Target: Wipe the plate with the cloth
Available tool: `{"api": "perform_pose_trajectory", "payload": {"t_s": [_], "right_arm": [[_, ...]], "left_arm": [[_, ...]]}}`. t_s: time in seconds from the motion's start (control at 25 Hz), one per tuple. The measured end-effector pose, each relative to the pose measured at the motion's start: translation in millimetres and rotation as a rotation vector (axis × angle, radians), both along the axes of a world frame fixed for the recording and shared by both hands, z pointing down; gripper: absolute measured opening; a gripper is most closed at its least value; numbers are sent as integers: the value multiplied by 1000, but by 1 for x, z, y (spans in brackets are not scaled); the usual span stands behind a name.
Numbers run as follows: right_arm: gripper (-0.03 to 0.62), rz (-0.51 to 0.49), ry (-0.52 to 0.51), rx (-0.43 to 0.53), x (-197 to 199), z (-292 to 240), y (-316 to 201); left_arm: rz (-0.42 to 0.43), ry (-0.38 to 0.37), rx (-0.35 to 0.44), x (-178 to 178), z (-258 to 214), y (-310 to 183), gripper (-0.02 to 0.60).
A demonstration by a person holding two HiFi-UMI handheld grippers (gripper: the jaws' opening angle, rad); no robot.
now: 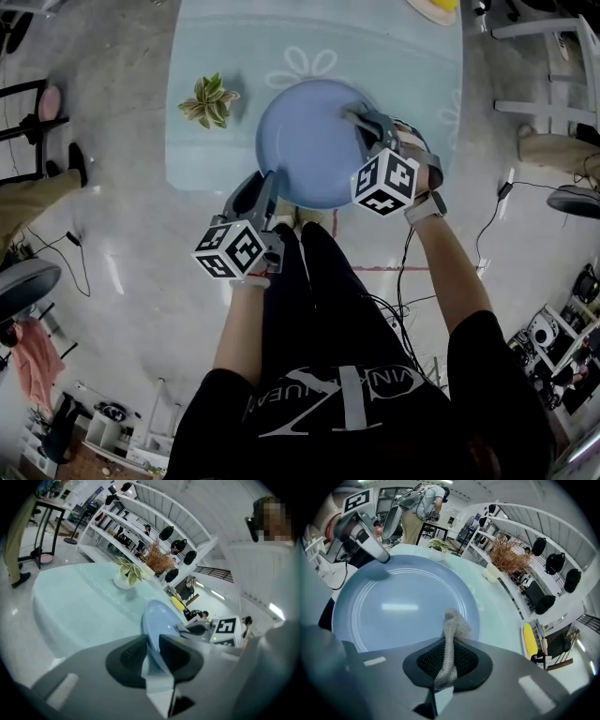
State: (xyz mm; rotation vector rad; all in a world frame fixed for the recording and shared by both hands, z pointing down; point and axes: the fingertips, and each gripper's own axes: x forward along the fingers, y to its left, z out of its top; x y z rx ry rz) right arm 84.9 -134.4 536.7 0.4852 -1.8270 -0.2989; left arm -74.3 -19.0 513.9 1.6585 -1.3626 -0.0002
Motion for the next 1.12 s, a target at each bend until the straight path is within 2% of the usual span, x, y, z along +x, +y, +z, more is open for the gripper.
{"api": "perform_pose_trajectory", "payload": {"t_s": [0.24,0.44,0.84,1.12], "right_arm": [[32,68,-56,-122,11,2,36],[32,84,-92,-190,5,2,65],[34,5,-150,-300,-43,0,117],[35,-68,-202,-375,-87,0,130]], "left_arm": [[-7,23,-3,-1,0,0,0],[-21,34,-15,-1,1,-1,0],[-24,36,-40,-2,1,-1,0],[-38,52,-56,-3,3,-1,0]]}}
